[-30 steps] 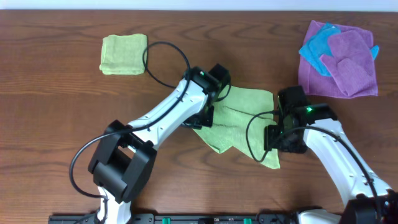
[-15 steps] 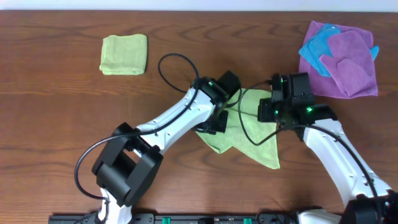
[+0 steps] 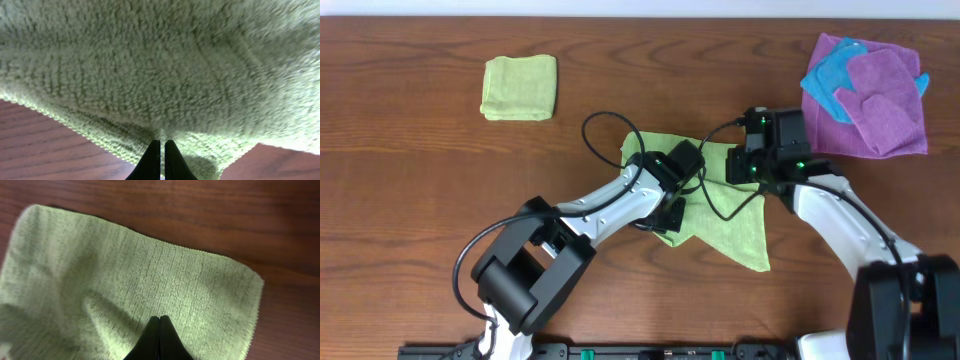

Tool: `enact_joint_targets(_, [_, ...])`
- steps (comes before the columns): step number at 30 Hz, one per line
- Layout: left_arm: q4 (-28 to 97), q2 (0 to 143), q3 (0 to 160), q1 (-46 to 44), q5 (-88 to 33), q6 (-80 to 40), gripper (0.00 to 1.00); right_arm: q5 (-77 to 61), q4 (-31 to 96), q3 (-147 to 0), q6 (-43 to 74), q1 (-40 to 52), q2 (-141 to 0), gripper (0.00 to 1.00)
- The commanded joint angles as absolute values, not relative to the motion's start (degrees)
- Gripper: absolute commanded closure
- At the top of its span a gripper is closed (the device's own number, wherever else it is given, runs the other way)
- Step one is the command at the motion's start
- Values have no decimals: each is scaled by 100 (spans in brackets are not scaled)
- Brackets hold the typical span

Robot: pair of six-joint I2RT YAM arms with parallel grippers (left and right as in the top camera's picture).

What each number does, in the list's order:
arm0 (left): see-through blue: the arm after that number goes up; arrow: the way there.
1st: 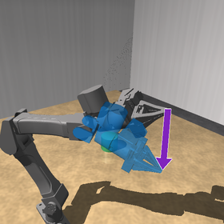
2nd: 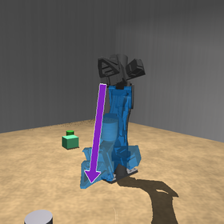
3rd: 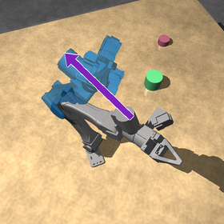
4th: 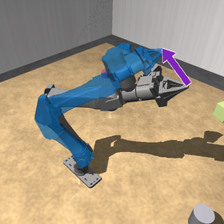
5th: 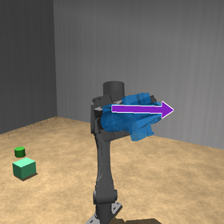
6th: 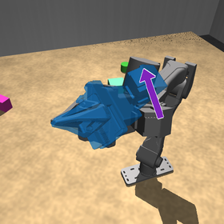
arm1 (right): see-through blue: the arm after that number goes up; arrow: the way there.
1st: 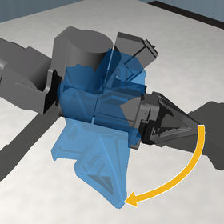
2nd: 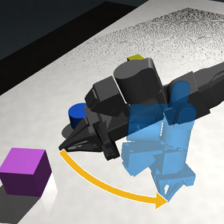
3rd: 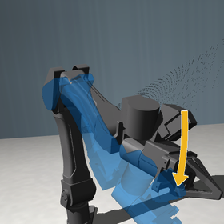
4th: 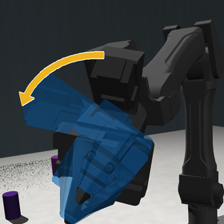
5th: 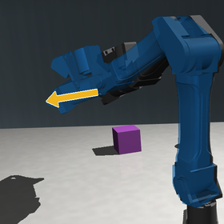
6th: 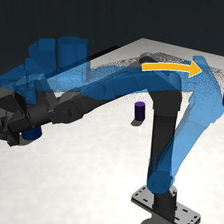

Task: Fold the cloth
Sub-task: 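Lower the stretched towel back onto the table center with both grippers, then pull the towel corners outward with both grippers to flatten it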

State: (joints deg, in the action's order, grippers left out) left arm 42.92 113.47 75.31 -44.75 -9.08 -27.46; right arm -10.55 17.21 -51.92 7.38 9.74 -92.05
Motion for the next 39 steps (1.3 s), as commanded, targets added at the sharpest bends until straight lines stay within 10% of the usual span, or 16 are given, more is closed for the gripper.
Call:
enact_joint_targets(1, [4285,11312,7513,-4528,-1015,-2853,94,-1100,1667,-5203,655,1015,-9376,99])
enact_joint_targets(39, [5782,11312,7100,-4954,-1107,-2292,94,-5,744,-5205,464,856,-10597,99])
